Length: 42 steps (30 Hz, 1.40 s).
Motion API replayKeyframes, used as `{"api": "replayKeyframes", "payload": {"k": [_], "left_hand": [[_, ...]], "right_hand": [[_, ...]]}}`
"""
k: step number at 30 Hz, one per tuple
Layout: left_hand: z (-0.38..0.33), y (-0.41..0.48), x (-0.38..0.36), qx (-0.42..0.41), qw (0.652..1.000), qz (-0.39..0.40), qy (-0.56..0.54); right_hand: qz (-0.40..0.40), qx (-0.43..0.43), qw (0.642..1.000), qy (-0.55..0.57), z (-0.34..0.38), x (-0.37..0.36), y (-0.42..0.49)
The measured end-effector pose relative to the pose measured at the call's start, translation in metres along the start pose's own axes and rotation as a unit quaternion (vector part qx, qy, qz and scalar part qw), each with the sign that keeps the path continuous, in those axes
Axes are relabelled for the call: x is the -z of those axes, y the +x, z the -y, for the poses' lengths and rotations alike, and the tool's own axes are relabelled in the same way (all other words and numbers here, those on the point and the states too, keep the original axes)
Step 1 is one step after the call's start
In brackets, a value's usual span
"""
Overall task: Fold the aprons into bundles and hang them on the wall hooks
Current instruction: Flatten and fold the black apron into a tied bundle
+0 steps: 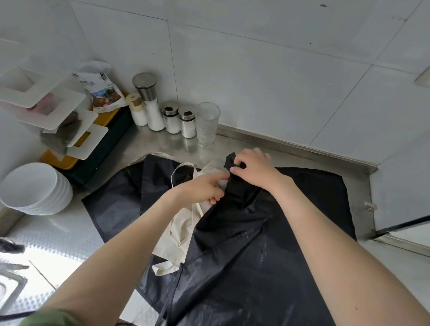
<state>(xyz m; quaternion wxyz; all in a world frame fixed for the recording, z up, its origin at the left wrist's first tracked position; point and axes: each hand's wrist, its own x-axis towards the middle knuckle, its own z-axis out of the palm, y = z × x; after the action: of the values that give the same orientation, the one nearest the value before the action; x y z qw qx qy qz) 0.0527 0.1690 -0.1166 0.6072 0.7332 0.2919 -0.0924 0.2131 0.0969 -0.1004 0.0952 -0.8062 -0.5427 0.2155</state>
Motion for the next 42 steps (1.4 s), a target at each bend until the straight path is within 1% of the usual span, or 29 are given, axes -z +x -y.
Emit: {"api": "replayKeyframes", "payload": {"k": [2, 5, 7, 9, 10, 11, 12, 15, 17, 19, 20, 22, 24, 27, 30, 32, 34, 35, 36, 37, 38, 39, 40, 41, 42], "left_hand": [[-0.006, -0.002, -0.002, 0.006, 1.0, -0.027, -0.011], [-0.004, 0.003, -0.005, 0.011, 0.998, -0.051, 0.036], [0.001, 0.008, -0.006, 0.014, 0.995, -0.059, 0.079], [0.006, 0.011, -0.002, 0.041, 0.992, -0.072, 0.096], [0.007, 0.01, 0.001, 0.055, 0.991, -0.077, 0.09], [0.006, 0.008, 0.004, 0.068, 0.992, -0.074, 0.079], [0.004, 0.007, 0.005, 0.079, 0.993, -0.065, 0.058], [-0.006, -0.001, 0.007, 0.098, 0.994, -0.02, -0.032], [-0.01, -0.001, 0.006, 0.077, 0.991, -0.014, -0.113], [-0.013, 0.004, 0.004, 0.046, 0.977, -0.036, -0.203], [-0.015, 0.007, 0.004, 0.035, 0.971, -0.049, -0.232], [-0.024, 0.011, 0.005, 0.027, 0.967, -0.05, -0.247], [-0.037, 0.013, 0.008, 0.028, 0.97, -0.017, -0.242], [-0.055, 0.013, 0.015, 0.012, 0.97, 0.021, -0.244], [-0.067, 0.013, 0.022, -0.041, 0.976, 0.034, -0.212], [-0.074, 0.014, 0.026, -0.081, 0.975, 0.02, -0.206], [-0.081, 0.018, 0.028, -0.112, 0.974, -0.023, -0.195], [-0.084, 0.021, 0.03, -0.118, 0.975, -0.06, -0.179], [-0.087, 0.025, 0.031, -0.114, 0.975, -0.106, -0.159], [-0.087, 0.03, 0.033, -0.1, 0.973, -0.164, -0.129], [-0.085, 0.034, 0.036, -0.078, 0.967, -0.225, -0.093], [-0.081, 0.038, 0.037, -0.048, 0.959, -0.273, -0.054], [-0.074, 0.038, 0.037, -0.015, 0.953, -0.302, -0.026], [-0.066, 0.037, 0.036, 0.019, 0.949, -0.313, -0.012], [-0.059, 0.034, 0.033, 0.052, 0.95, -0.308, -0.001]], "right_hand": [[-0.017, 0.001, 0.997, 0.068, 0.002, 0.005, -0.006], [-0.05, 0.003, 0.974, 0.22, 0.008, 0.016, -0.017], [-0.124, -0.016, 0.948, 0.294, 0.007, 0.025, -0.019], [-0.219, -0.058, 0.902, 0.368, 0.0, 0.037, -0.018], [-0.24, -0.072, 0.888, 0.387, -0.004, 0.04, -0.017], [-0.238, -0.081, 0.884, 0.394, -0.009, 0.042, -0.017], [-0.219, -0.085, 0.886, 0.4, -0.012, 0.042, -0.017], [-0.136, -0.09, 0.883, 0.44, -0.017, 0.038, -0.019], [-0.088, -0.083, 0.869, 0.48, -0.018, 0.04, -0.021], [-0.054, -0.086, 0.85, 0.516, -0.018, 0.043, -0.023], [-0.042, -0.088, 0.846, 0.525, -0.018, 0.046, -0.023], [-0.022, -0.082, 0.847, 0.525, -0.017, 0.053, -0.024], [-0.001, -0.062, 0.851, 0.522, -0.016, 0.061, -0.024], [0.023, -0.056, 0.856, 0.513, -0.013, 0.075, -0.024], [-0.002, -0.039, 0.875, 0.482, -0.009, 0.083, -0.021], [-0.012, -0.011, 0.886, 0.463, -0.008, 0.087, -0.021], [-0.019, -0.007, 0.897, 0.442, -0.006, 0.089, -0.02], [-0.04, -0.009, 0.91, 0.413, -0.006, 0.089, -0.018], [-0.08, -0.015, 0.931, 0.356, -0.006, 0.088, -0.016], [-0.126, -0.025, 0.951, 0.281, -0.008, 0.086, -0.013], [-0.165, -0.036, 0.961, 0.219, -0.01, 0.083, -0.011], [-0.187, -0.046, 0.963, 0.188, -0.011, 0.079, -0.011], [-0.191, -0.06, 0.963, 0.183, -0.012, 0.071, -0.015], [-0.181, -0.075, 0.964, 0.182, -0.015, 0.061, -0.019], [-0.16, -0.096, 0.966, 0.179, -0.017, 0.048, -0.025]]}}
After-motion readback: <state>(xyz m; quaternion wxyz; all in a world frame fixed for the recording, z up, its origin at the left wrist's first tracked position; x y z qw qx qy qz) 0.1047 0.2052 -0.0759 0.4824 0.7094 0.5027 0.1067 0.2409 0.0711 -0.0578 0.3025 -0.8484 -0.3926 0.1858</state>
